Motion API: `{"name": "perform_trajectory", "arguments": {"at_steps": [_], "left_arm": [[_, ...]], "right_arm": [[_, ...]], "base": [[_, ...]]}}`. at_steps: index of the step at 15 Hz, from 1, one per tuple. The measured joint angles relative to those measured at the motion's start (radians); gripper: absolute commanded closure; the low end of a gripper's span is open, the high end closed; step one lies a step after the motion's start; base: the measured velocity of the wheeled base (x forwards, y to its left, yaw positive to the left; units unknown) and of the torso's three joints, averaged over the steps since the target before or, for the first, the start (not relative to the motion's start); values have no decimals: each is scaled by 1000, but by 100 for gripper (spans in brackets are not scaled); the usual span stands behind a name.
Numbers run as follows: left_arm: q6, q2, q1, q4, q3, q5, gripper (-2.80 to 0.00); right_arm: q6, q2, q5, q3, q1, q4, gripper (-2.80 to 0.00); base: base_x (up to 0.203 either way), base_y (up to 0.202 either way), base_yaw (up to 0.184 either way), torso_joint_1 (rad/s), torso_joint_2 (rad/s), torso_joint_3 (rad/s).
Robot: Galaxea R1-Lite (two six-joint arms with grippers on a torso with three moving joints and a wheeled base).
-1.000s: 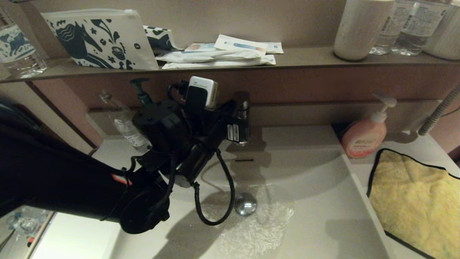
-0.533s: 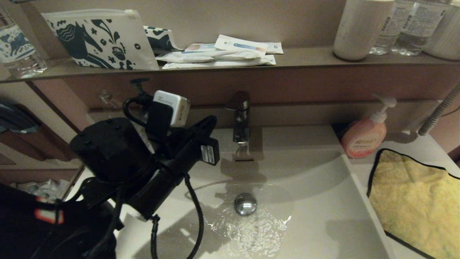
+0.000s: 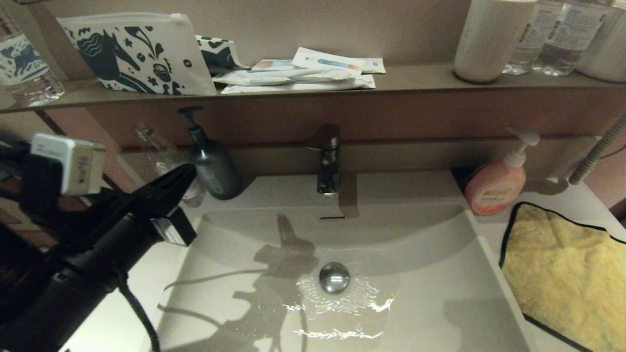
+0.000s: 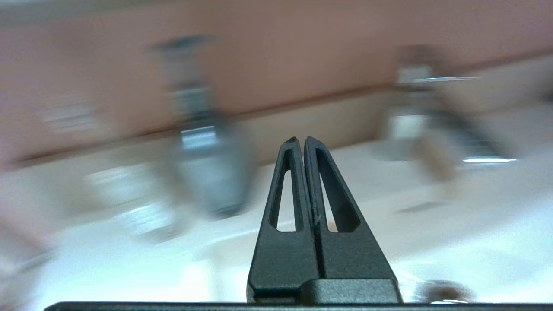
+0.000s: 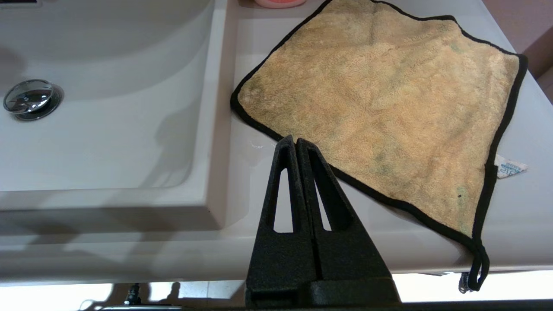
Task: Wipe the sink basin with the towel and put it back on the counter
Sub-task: Pick up the cloth
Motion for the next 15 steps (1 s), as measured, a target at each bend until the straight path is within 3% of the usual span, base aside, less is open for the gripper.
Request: {"name": "perform_trajectory", "arguments": {"at_steps": [4, 6, 10, 15], "left_arm": [[14, -168, 269, 33, 73, 0, 0], [20, -257, 377, 37, 166, 0, 0], [46, -477, 477, 89, 244, 10, 0], [51, -828, 534, 391, 233, -8, 0]], "right_arm": [[0, 0, 0, 0, 0, 0, 0], [0, 0, 0, 0, 0, 0, 0], [0, 0, 0, 0, 0, 0, 0], [0, 0, 0, 0, 0, 0, 0]], "base": [[0, 0, 0, 0, 0, 0], [0, 0, 0, 0, 0, 0], [0, 0, 0, 0, 0, 0], [0, 0, 0, 0, 0, 0]]}}
